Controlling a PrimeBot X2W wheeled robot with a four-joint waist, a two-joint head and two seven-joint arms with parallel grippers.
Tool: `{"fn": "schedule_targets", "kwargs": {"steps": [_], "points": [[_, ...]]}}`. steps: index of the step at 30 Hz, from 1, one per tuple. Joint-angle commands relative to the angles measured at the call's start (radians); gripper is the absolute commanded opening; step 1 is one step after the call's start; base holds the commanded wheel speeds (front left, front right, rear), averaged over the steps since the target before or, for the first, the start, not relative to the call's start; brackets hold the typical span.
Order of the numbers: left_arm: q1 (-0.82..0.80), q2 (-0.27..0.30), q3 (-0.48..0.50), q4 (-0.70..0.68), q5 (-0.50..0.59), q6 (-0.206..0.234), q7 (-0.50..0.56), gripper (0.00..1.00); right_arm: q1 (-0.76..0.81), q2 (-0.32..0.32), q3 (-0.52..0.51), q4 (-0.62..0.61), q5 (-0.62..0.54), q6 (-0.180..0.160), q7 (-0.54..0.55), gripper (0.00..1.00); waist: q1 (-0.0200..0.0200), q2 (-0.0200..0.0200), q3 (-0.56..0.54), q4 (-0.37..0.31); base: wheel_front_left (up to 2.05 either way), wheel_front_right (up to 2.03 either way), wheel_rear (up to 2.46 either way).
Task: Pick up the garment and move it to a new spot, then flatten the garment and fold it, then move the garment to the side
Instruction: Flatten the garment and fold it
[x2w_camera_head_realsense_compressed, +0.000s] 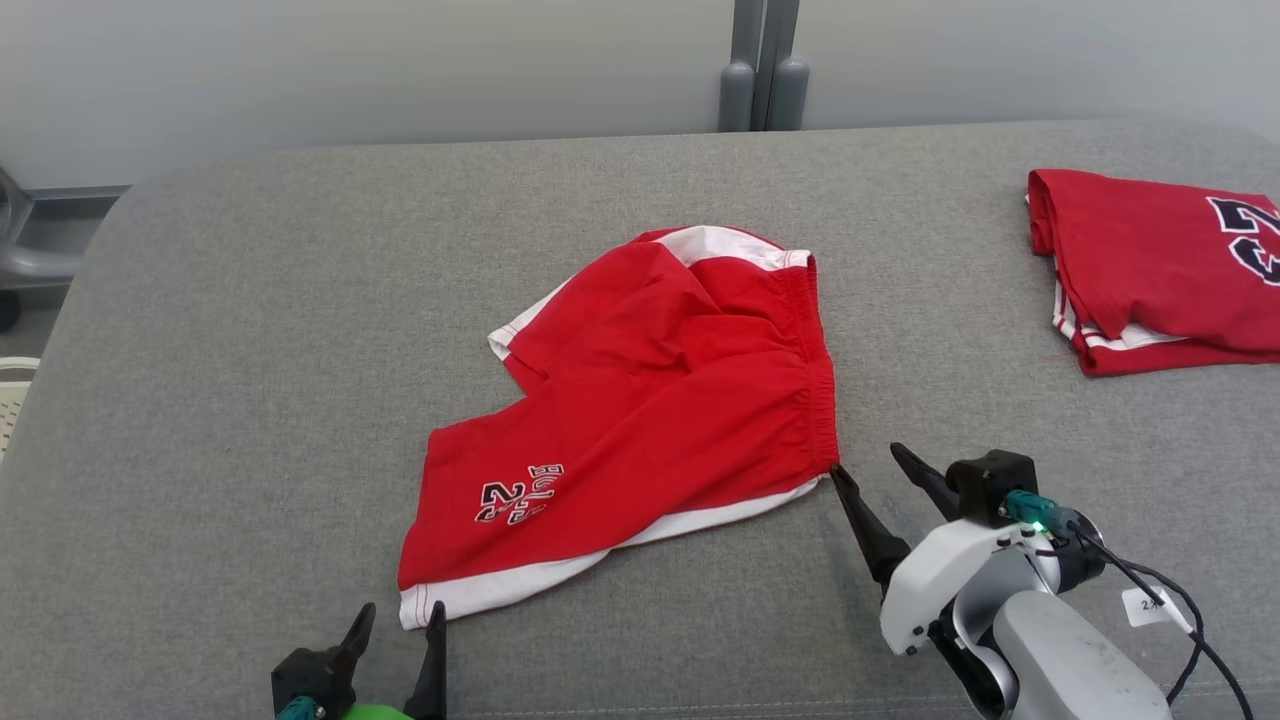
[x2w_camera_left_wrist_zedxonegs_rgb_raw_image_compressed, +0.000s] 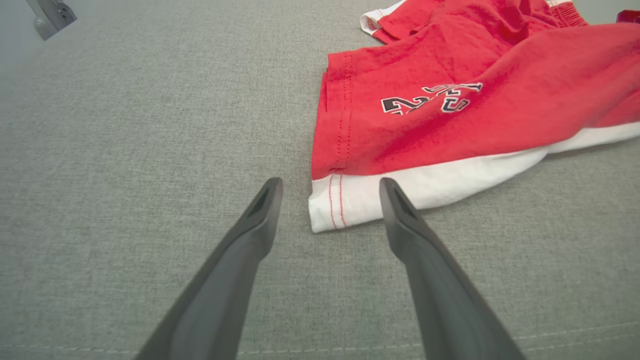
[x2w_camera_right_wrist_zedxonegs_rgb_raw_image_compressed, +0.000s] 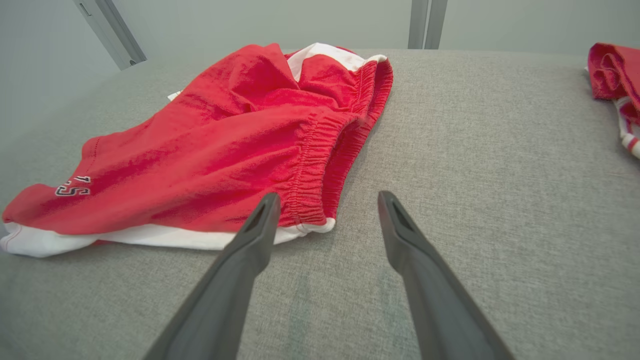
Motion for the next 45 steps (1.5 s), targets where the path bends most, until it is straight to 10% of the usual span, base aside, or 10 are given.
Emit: {"fn": "schedule_targets", "kwargs": {"steps": [1,22,23,24,25,45], "points": [[-0.028,0.004,-0.007,0.021,-0.010,-0.006,0.000,1.00,-0.036,-0.008,0.027,0.038,0.014,0.000,-0.010,1.00,0.0000,0.0000,0.015,0.005,0.00,0.00,0.00],[-0.177,0.013,-0.109,0.190,-0.087,-0.006,0.000,1.00,-0.225,-0.005,0.249,0.318,0.115,0.000,-0.067,1.00,0.0000,0.0000,0.065,0.040,0.00,0.00,0.00],[-0.180,0.012,-0.113,0.199,-0.094,-0.006,0.001,0.91,-0.231,-0.006,0.255,0.325,0.117,0.000,-0.071,0.96,0.0000,0.0000,0.067,0.040,0.00,0.00,0.00],[-0.183,0.011,-0.123,0.210,-0.102,-0.006,0.001,0.35,-0.236,-0.005,0.263,0.331,0.122,0.000,-0.072,0.45,0.0000,0.0000,0.069,0.040,0.00,0.00,0.00],[-0.189,0.010,-0.134,0.217,-0.108,-0.006,0.000,0.00,-0.241,-0.003,0.271,0.337,0.125,0.000,-0.073,0.03,0.0000,0.0000,0.071,0.040,0.00,0.00,0.00],[-0.145,0.055,-0.104,-0.009,-0.062,-0.006,0.000,0.00,-0.214,-0.056,0.320,0.178,0.264,0.000,-0.080,0.00,0.0000,0.0000,0.030,0.026,0.00,0.00,0.00]]}}
